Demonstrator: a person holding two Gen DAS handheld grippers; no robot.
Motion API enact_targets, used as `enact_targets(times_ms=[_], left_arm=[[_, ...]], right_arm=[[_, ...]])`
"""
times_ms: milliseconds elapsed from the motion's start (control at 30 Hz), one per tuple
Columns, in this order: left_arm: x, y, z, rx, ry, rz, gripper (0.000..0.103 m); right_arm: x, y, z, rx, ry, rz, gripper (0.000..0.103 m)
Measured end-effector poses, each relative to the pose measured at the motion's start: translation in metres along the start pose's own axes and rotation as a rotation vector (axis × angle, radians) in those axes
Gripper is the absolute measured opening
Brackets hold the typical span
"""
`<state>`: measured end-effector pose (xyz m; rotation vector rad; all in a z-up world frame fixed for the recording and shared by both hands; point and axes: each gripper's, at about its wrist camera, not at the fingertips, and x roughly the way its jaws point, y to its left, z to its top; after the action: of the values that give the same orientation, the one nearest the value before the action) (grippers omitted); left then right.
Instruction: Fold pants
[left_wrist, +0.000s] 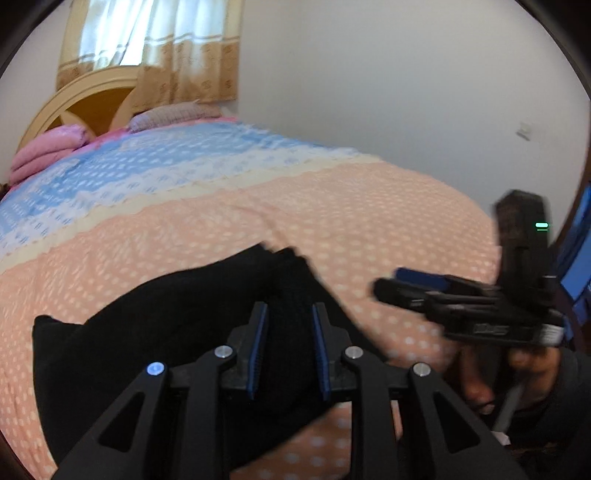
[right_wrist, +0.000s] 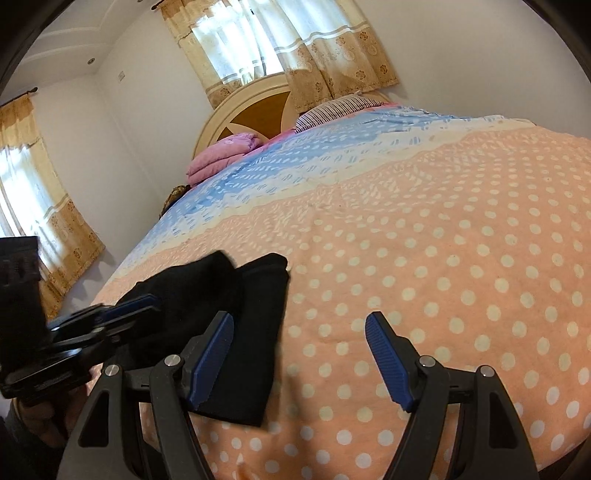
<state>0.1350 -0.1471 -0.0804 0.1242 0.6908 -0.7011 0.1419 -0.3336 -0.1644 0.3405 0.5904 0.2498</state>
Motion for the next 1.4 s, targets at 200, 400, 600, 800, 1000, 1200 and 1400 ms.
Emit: enact_targets(times_ms=[200, 400, 600, 800, 1000, 1200, 1400], left_arm=[[-0.053, 0.005, -0.008, 0.027, -0.136, 0.11, 0.08], [-0.06, 0.064, -0.036, -0.092, -0.135, 0.319, 0.099], [-0.041, 0.096, -0.056, -0.211, -0.077, 0.384, 0.099], [-0.038, 0.104, -0.068, -0.237, -0.079, 0.405, 0.103], [-0.016, 0.116, -0.084, -0.268, -0.015, 0.405, 0.103], [-0.033, 0.11, -0.074, -0.25, -0.049, 0.448, 0.103], [-0.039, 0.13, -0.044, -0.248, -0.119, 0.463, 0.103]], right_arm=[[-0.003, 0.01, 0.0, -0.003, 0.013, 0.079, 0.075], [0.003, 0.052, 0.004, -0.075, 0.066, 0.183, 0.075], [0.042, 0.084, 0.0, -0.113, 0.182, 0.133, 0.069], [0.035, 0.086, -0.001, -0.135, 0.162, 0.094, 0.018], [0.028, 0.046, -0.014, -0.06, 0.214, 0.03, 0.019], [0.016, 0.049, -0.006, -0.105, 0.153, 0.011, 0.062], [0.009, 0.073, 0.022, -0.14, 0.054, 0.126, 0.063]])
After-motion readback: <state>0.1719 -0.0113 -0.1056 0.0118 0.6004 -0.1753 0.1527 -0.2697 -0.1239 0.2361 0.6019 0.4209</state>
